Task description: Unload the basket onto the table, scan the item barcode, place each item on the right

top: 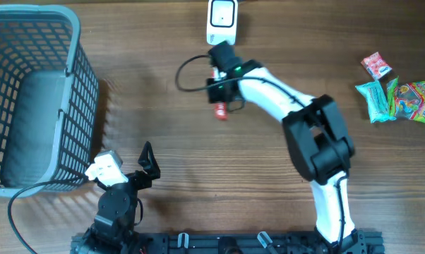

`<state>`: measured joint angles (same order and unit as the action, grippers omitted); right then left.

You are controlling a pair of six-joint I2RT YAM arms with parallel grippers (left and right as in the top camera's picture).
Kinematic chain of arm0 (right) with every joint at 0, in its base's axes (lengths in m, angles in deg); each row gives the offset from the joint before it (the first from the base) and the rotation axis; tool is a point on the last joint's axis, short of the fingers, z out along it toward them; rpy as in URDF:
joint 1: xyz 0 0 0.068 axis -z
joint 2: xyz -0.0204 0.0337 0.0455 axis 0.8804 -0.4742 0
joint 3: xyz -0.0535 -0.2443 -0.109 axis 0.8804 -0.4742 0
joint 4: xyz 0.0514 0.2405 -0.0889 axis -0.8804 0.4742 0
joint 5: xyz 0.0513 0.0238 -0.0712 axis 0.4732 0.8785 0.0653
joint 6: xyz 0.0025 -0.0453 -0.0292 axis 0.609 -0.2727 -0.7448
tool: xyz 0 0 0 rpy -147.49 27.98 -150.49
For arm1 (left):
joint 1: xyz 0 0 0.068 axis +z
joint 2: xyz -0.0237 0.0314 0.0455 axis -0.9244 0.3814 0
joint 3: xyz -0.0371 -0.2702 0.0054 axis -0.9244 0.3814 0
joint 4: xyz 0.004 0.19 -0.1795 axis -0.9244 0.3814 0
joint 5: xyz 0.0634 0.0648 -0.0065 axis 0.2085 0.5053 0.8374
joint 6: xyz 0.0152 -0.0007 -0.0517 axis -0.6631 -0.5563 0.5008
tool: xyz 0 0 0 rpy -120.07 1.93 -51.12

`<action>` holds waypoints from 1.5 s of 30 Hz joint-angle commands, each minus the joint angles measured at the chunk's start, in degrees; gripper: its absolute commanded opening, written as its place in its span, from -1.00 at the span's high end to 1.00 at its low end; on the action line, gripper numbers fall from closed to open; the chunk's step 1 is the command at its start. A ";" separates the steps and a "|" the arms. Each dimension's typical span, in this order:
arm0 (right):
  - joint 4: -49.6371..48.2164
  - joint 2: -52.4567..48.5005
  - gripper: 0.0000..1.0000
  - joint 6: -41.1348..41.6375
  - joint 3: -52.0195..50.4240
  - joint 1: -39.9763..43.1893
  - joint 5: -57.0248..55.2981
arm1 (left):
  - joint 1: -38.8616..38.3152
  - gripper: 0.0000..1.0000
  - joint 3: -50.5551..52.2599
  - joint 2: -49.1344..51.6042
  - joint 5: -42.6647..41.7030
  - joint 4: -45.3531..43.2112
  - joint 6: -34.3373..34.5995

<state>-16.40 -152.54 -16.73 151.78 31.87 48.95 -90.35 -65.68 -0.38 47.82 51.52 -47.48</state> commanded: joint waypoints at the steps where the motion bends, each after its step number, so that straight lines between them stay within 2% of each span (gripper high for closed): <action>1: 5.35 0.15 0.91 -2.84 -2.71 2.56 -4.68 | -0.22 -1.00 0.33 -0.44 0.35 -0.15 0.35; 4: 10.01 6.91 0.91 -2.78 -2.71 3.15 -4.66 | -0.22 -1.00 0.33 -0.44 0.35 -0.15 0.37; 5: 11.69 9.99 0.78 -2.62 -2.71 3.13 -4.66 | -0.22 -1.00 0.33 -0.44 0.35 -0.15 0.35; 6: 13.03 12.59 0.04 -2.64 -2.71 3.13 -4.68 | -0.22 -1.00 0.33 -0.44 0.35 -0.15 0.35; 7: 13.46 14.38 -0.49 -2.62 -2.71 3.13 -4.66 | -0.22 -1.00 0.33 -0.44 0.35 -0.15 0.35; 8: 13.38 15.28 -0.89 -2.67 -2.71 3.13 -4.68 | -0.22 -1.00 0.33 -0.44 0.35 -0.15 0.35; 9: 12.39 15.72 -0.99 -2.82 -2.71 3.13 -5.62 | -0.22 -1.00 0.33 -0.44 0.35 -0.15 0.35; 11: 10.51 13.92 -1.00 -2.69 -2.78 3.13 -9.38 | -0.22 -1.00 0.33 -0.44 0.35 -0.15 0.37; 13: 10.23 11.32 -0.99 -2.45 -2.78 3.13 -9.35 | -0.22 -1.00 0.33 -0.44 0.35 -0.15 0.35; 17: 9.49 6.40 -0.58 -1.14 -2.78 3.13 -9.40 | -0.22 -1.00 0.33 -0.44 0.35 -0.15 0.35; 22: 8.13 -0.26 -0.29 -1.18 -2.78 3.13 -13.55 | -0.22 -1.00 0.33 -0.44 0.35 -0.15 0.35; 26: 11.80 -2.73 0.50 0.50 -3.80 3.13 -13.64 | -0.22 -1.00 0.33 -0.44 0.35 -0.15 0.35; 27: 13.44 -2.73 0.92 1.27 -3.89 3.13 -13.62 | -0.22 -1.00 0.33 -0.44 0.35 -0.15 0.37; 32: 20.87 0.55 0.91 1.75 -0.17 3.37 -6.64 | -0.22 -1.00 0.33 -0.44 0.35 -0.15 0.35; 34: 20.65 3.78 0.91 1.62 0.94 3.39 -6.75 | -0.22 -1.00 0.33 -0.44 0.35 -0.15 0.35; 37: 19.56 5.64 0.91 -3.04 0.96 3.39 -2.84 | -0.22 -1.00 0.33 -0.44 0.35 -0.15 0.35; 38: 19.39 5.73 0.84 -2.80 0.94 3.41 -3.78 | -0.22 -1.00 0.33 -0.44 0.35 -0.15 0.35; 39: 18.18 5.68 0.42 -2.64 0.66 3.39 -6.69 | -0.22 -1.00 0.33 -0.44 0.35 -0.15 0.35; 40: 16.57 5.68 -0.68 -2.69 0.17 3.39 -9.49 | -0.22 -1.00 0.33 -0.44 0.35 -0.15 0.35; 41: 16.44 5.68 -0.99 -2.64 0.17 3.39 -9.60 | -0.22 -1.00 0.33 -0.44 0.35 -0.15 0.35; 45: 18.05 5.70 -1.00 -0.33 0.17 3.39 -8.46 | -0.22 -1.00 0.33 -0.44 0.35 -0.15 0.35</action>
<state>0.56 -148.47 -18.98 151.83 35.12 41.41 -90.35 -65.68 -0.38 47.82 51.54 -47.46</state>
